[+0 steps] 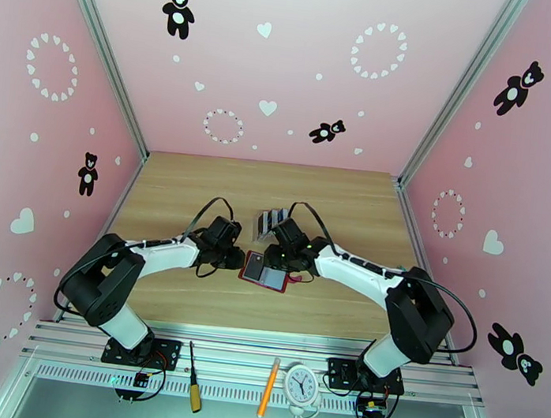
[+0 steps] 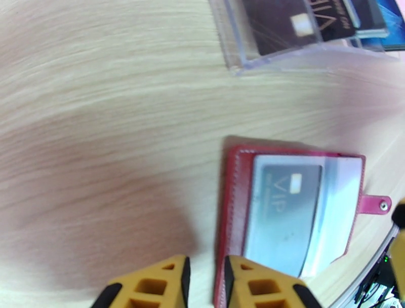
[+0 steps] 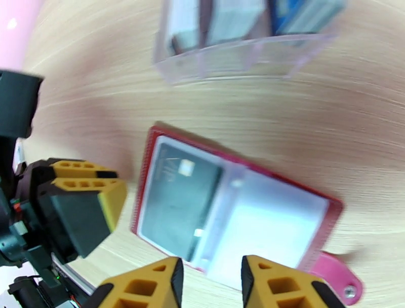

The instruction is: Put the credit cards into the card holder

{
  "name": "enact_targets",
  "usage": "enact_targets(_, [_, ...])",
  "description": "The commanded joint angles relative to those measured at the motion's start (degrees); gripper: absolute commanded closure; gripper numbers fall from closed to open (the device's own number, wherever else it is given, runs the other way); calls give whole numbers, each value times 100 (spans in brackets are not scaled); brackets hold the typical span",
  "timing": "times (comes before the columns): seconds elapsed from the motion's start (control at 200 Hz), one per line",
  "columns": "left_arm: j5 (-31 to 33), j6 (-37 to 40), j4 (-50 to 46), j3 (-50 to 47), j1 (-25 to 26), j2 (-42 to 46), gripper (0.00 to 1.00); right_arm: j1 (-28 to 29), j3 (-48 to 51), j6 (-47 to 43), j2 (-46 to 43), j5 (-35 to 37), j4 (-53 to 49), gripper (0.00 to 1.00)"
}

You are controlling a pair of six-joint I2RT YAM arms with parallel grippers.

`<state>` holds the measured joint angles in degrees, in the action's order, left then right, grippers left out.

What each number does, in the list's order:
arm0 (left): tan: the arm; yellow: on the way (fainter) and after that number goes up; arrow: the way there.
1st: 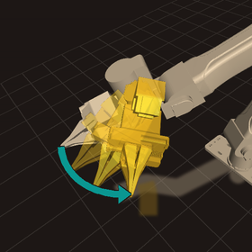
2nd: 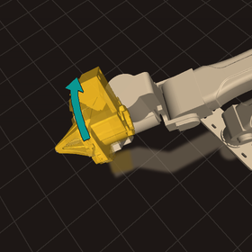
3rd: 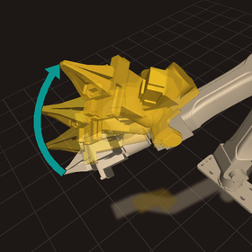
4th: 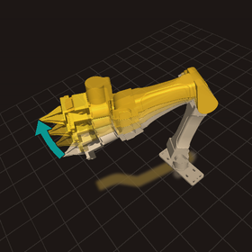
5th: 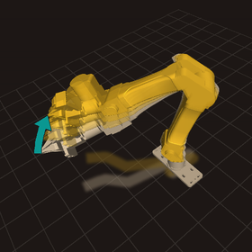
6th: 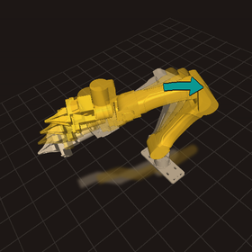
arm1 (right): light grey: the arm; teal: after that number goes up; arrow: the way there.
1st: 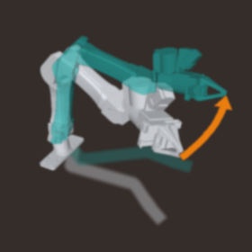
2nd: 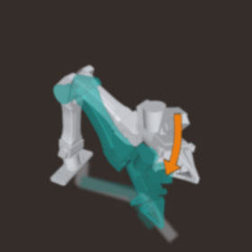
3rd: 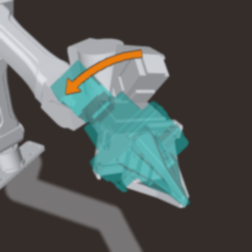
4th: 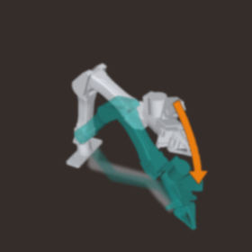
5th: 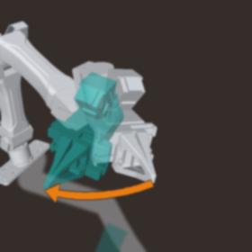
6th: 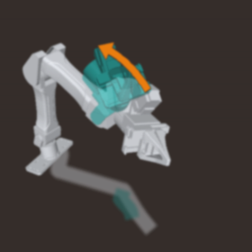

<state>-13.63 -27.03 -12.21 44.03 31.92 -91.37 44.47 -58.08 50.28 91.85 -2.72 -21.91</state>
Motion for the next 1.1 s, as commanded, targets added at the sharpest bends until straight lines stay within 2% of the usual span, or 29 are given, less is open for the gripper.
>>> enact_targets(0.0, [-270, 35, 165, -153, 28, 226, 72, -104, 249, -188, -244, 37, -169, 62])
enact_targets(0.285, [-791, -5, 740, -779, 231, 825, 71, -249, 644, -326, -407, -215, 203, 60])
enact_targets(0.546, [-1050, 31, 791, -699, 245, 440, 70, -279, 703, -379, -306, -329, 292, 58])
enact_targets(1.096, [-630, 92, 469, -555, 238, 118, 70, -377, 510, -402, 33, -483, 359, 58])
